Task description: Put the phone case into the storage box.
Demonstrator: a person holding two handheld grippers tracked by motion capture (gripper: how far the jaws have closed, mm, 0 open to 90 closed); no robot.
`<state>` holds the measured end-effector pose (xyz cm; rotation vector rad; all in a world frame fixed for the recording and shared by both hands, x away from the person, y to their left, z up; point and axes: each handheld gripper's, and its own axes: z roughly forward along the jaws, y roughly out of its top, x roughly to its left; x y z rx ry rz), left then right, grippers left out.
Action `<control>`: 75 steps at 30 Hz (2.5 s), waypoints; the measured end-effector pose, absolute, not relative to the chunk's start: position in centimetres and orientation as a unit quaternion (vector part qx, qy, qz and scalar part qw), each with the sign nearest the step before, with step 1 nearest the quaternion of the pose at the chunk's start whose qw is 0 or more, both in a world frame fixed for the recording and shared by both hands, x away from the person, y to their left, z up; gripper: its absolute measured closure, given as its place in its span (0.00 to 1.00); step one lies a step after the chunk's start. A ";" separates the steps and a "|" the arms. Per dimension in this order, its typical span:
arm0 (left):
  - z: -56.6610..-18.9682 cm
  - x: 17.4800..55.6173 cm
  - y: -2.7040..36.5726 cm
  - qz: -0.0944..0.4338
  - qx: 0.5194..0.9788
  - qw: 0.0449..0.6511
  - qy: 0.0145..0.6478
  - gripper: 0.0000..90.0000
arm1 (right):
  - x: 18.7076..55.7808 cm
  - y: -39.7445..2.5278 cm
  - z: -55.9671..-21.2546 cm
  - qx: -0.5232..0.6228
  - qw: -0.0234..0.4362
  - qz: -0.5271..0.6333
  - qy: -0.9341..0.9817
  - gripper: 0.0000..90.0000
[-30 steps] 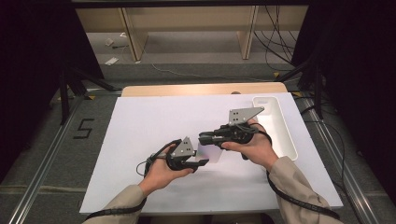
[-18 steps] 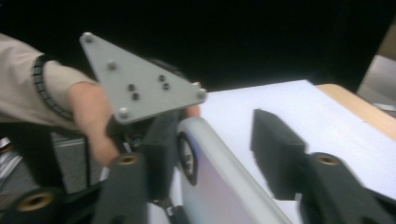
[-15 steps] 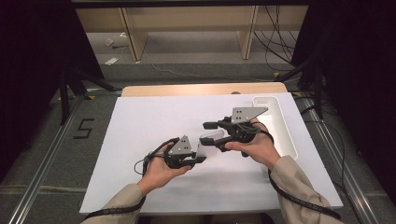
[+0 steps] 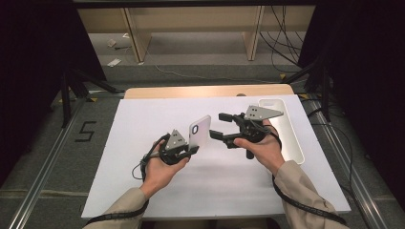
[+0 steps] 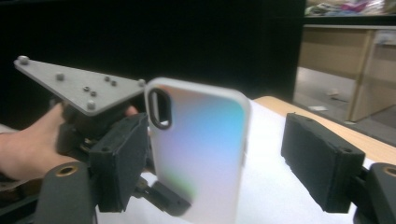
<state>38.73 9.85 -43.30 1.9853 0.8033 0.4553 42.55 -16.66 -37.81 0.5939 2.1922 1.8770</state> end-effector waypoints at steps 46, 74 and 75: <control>-43.5 39.0 8.0 0.167 0.801 0.452 0.355 0.89 | 41.5 -13.8 -39.3 0.288 0.147 0.632 0.704 0.08; -43.7 38.7 6.8 0.166 0.807 0.452 0.342 0.89 | 41.5 -12.5 -39.5 0.302 0.156 0.636 0.693 0.19; -43.7 38.7 6.8 0.167 0.807 0.452 0.342 0.89 | 41.5 -12.5 -39.5 0.302 0.156 0.636 0.693 0.19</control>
